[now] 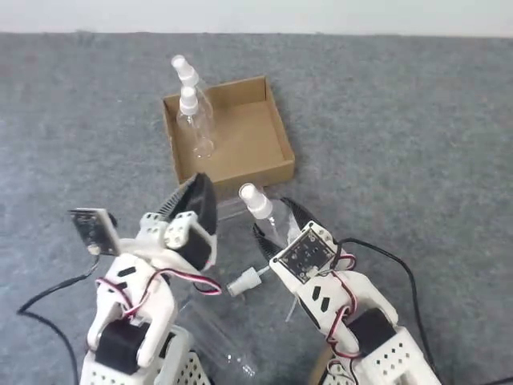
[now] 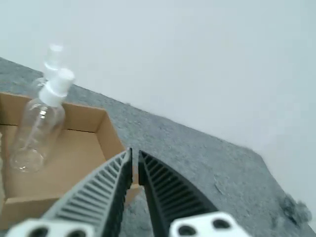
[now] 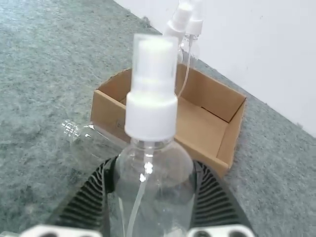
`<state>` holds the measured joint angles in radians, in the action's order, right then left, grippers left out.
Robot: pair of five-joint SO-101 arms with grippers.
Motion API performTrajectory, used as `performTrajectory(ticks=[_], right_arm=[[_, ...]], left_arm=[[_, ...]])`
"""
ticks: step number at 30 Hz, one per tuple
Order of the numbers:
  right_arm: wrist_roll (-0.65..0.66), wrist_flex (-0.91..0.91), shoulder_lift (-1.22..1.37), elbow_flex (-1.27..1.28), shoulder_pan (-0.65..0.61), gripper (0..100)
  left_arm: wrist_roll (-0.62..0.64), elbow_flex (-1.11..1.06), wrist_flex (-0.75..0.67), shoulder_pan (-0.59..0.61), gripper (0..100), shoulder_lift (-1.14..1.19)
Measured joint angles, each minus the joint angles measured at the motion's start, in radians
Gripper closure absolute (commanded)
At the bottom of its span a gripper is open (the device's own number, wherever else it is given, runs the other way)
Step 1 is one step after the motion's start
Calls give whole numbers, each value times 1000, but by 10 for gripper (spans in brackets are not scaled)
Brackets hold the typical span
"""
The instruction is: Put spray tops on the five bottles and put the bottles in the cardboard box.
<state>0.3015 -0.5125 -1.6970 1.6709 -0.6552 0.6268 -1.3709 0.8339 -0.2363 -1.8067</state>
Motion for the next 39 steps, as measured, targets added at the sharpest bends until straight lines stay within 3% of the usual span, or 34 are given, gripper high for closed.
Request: performTrajectory(ticks=[6,20,30,39], right_arm=[[0,0,0,0,-3,986],[-5,0,0,0,-72,986],[-6,0,0,0,-80,986],[-8,0,0,0,-78,986]], left_arm=[[52,-34,-34,52,988,0],[55,-302,-388,41,988,0],[-31,-324,-379,-115,988,0],[-71,-321,-333,-176,988,0]])
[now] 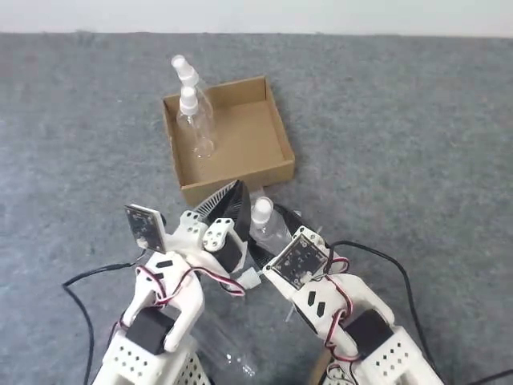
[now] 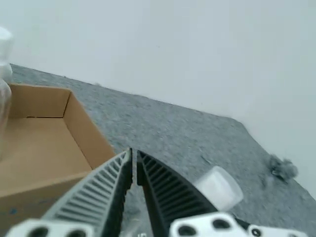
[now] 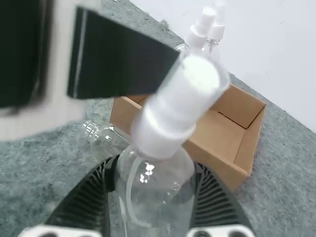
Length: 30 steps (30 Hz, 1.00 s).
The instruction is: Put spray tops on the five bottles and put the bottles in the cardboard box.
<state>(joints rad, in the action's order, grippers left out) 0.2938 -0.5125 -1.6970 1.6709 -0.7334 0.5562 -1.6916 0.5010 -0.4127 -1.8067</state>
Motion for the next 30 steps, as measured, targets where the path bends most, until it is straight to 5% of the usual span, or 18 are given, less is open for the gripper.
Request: performTrajectory(ticks=[30], right_arm=[[3,0,2,0,52,986]], left_arm=[[12,87,252,-104,874,0]])
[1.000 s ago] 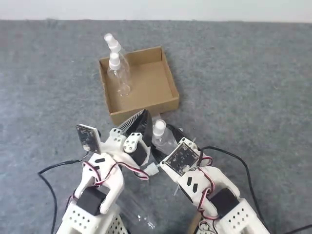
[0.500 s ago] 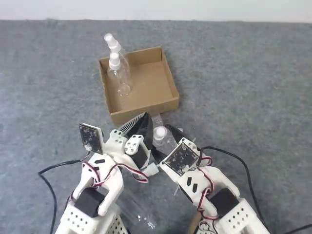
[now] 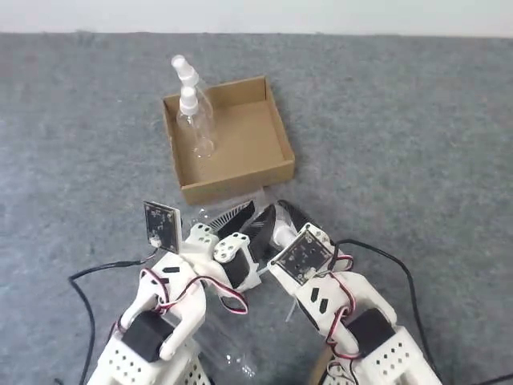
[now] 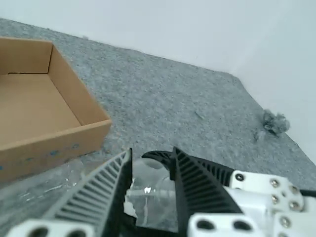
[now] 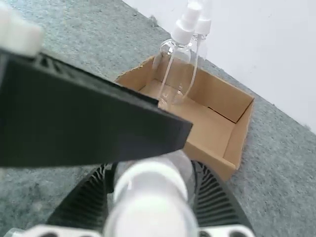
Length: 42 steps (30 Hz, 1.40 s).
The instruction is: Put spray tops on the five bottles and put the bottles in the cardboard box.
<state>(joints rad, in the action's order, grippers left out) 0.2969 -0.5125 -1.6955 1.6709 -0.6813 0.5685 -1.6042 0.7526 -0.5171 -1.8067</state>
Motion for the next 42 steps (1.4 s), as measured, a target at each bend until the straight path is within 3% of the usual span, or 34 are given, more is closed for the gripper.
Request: performTrajectory(ticks=[7,21,27,36,42], right_arm=[[0,0,-2,0,-5,986],[-5,-14,-2,0,34,986],[-5,-14,-2,0,35,986],[-5,-31,-2,0,34,986],[-5,-124,-3,-9,34,986]], left_arm=[[2,29,37,41,874,0],[2,114,37,316,879,0],[-43,114,41,480,991,0],[-54,114,201,666,988,0],[-54,114,210,787,988,0]])
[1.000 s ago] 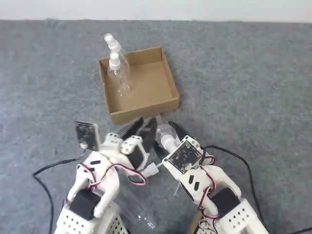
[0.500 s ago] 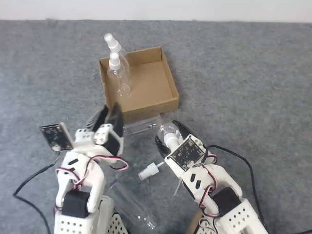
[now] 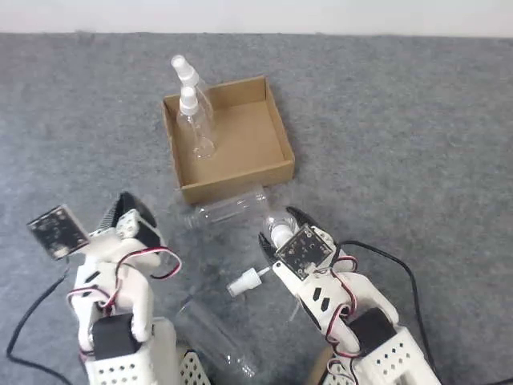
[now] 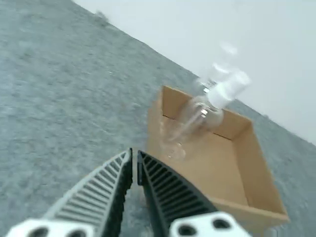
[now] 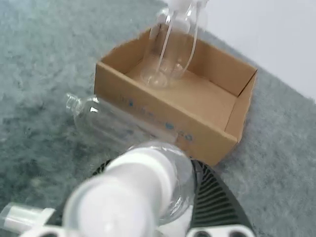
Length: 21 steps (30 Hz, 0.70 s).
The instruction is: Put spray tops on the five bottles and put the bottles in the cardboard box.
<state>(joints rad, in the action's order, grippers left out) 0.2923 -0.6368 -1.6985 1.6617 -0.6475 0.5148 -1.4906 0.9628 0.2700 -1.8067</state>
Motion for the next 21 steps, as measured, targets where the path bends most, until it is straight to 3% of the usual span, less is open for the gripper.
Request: performTrajectory(ticks=[5,21], right_arm=[[0,-3,0,-11,0,986],[0,-167,0,-376,2,987]], left_arm=[[0,-48,0,57,988,0],[0,-60,0,64,988,0]])
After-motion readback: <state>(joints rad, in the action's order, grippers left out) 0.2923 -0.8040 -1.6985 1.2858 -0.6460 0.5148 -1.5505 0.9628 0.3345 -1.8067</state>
